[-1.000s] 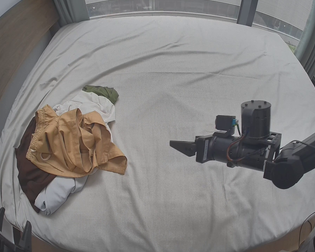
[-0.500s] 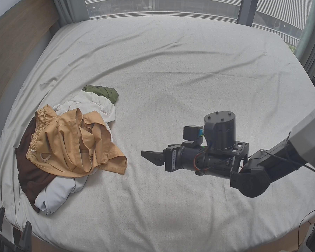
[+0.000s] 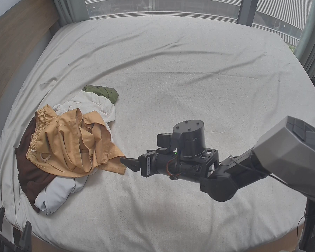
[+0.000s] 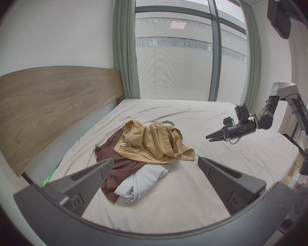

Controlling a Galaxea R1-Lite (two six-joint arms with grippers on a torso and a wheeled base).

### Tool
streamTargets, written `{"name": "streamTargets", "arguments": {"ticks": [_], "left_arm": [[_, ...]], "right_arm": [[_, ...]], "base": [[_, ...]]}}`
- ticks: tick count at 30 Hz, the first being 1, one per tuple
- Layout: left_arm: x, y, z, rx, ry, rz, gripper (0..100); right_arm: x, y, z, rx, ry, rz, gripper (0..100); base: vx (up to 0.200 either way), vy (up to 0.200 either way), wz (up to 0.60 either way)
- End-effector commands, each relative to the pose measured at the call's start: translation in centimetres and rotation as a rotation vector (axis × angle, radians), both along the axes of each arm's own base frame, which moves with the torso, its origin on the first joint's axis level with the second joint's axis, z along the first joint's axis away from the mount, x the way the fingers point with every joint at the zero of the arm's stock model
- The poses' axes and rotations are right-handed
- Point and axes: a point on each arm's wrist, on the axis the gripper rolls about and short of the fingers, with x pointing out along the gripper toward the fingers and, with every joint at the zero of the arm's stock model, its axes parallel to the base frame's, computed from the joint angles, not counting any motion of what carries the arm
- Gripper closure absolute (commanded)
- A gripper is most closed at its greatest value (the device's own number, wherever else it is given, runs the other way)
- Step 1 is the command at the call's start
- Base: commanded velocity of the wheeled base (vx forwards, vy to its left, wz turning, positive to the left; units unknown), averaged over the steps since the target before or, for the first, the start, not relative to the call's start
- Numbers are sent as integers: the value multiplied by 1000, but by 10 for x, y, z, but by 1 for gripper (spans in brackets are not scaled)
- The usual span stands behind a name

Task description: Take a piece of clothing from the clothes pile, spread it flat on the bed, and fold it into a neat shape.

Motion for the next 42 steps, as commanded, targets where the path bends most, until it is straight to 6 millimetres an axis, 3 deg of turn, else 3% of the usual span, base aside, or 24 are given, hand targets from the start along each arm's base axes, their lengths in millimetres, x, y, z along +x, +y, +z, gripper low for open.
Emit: {"name": "streamTargets", "arguments": {"ticks": [1,14,22,42], "left_arm": [[0,0,-5,1,2,1,0],[0,0,-5,-1,2,1,0],[0,0,-5,1,2,1,0],[0,0,-5,1,0,1,0]], "right_arm": [[10,11,-27,-26,24,0,0],[27,32,-57,-52,35,-28,0],[24,53,-77,-61,35,-10,0],[28,78,-87,5,32,-13,0]], "base": [[0,0,0],[0,0,0],[0,0,0],[0,0,0]]}}
